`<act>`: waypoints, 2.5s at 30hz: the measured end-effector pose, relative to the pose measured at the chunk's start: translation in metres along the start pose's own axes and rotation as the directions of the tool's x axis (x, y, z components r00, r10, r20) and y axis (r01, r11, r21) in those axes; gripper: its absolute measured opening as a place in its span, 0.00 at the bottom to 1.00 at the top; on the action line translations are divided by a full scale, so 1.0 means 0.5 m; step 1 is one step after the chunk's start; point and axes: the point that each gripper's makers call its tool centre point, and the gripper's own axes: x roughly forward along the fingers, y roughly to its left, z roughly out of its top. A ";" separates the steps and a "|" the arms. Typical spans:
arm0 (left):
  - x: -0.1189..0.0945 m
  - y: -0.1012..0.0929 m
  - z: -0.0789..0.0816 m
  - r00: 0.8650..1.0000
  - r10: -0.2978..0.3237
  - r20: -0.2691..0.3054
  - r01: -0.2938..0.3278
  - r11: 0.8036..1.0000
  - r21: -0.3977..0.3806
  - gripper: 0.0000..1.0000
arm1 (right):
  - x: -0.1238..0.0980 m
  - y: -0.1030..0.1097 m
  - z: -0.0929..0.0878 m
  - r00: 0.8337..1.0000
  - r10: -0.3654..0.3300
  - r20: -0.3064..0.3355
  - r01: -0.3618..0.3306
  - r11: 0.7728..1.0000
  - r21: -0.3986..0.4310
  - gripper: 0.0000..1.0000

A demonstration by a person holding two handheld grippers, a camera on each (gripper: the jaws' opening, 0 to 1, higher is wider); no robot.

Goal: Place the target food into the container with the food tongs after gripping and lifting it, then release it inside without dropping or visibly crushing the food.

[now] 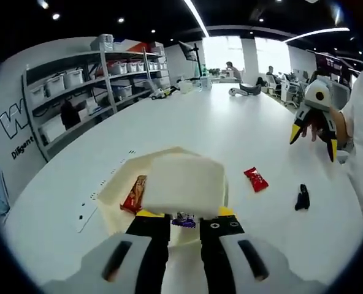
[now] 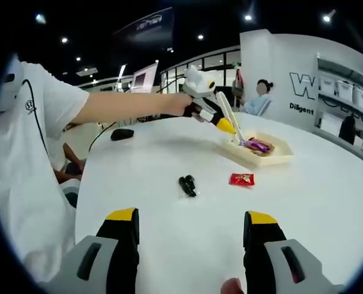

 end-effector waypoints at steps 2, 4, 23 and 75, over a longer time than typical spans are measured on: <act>0.003 0.002 -0.002 1.000 -0.001 -0.001 0.001 1.000 0.000 0.16 | -0.001 -0.001 0.000 1.000 -0.001 0.001 0.001 1.000 0.002 0.67; 0.006 0.004 -0.004 1.000 -0.003 -0.004 0.003 1.000 0.001 0.16 | -0.001 -0.001 -0.003 1.000 -0.002 -0.002 0.002 1.000 0.003 0.67; 0.027 0.019 -0.019 0.999 -0.013 -0.043 0.015 0.999 0.038 0.17 | 0.002 -0.008 -0.013 1.000 -0.003 -0.007 0.003 1.000 0.017 0.67; -0.047 -0.146 0.095 0.996 0.024 0.083 -0.020 0.999 -0.046 0.18 | 0.007 0.022 -0.003 1.000 0.008 -0.009 -0.008 1.000 -0.009 0.67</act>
